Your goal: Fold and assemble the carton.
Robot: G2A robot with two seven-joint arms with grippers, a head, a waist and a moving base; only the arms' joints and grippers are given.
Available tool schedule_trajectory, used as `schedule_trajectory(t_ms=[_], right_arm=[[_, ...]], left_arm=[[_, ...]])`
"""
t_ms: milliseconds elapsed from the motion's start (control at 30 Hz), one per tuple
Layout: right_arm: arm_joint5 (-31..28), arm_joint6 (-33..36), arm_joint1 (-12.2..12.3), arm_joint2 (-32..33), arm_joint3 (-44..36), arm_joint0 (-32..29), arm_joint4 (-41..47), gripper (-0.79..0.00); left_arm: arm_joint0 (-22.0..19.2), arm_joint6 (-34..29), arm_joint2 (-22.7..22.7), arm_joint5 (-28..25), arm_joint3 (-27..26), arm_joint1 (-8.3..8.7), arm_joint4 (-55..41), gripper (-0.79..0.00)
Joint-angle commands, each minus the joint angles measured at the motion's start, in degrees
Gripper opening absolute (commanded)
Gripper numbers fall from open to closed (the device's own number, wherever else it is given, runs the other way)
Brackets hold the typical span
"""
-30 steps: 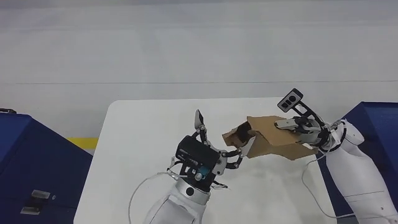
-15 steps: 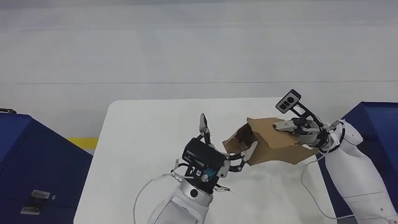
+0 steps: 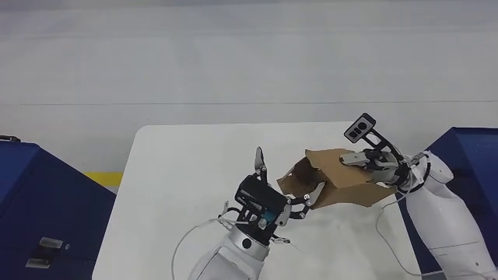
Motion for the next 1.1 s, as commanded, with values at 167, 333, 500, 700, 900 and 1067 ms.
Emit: schedule_trajectory(t_ms=[167,333,500,700,900,1067], right_arm=[[-0.06,-0.14,-0.10,-0.27,-0.45,-0.28,-0.13,-0.785],[0.26,-0.11,-0.11,-0.18,-0.62,-0.39,-0.14,-0.785],[0.03,-0.35,-0.17,-0.55,-1.67,-0.84,-0.81,-0.785],[0.19,-0.01,-0.10,0.25,-1.65,-0.94,-0.47,-0.785],[-0.48,0.15,-0.16,-0.16,-1.37,-1.14,-1.42,-0.785],[-0.14,0.50,-0.21,-0.28,-0.84,-0.76,-1.21,-0.785]], left_arm=[[0.13,-0.67,0.24,-0.43,-0.15,-0.39,1.18,0.000],[1.14,-0.54,-0.72,-0.87,-0.86,-0.39,1.23,0.000],[1.30,-0.55,-0.55,-1.74,-0.35,-0.59,1.33,0.000],[2.19,-0.35,-1.50,-1.95,-1.15,-0.66,1.07,0.000],[2.38,-1.12,-1.16,-3.53,-0.48,-0.74,2.93,0.000],[2.37,-1.01,-1.08,-3.87,-0.29,-0.94,3.21,0.000]])
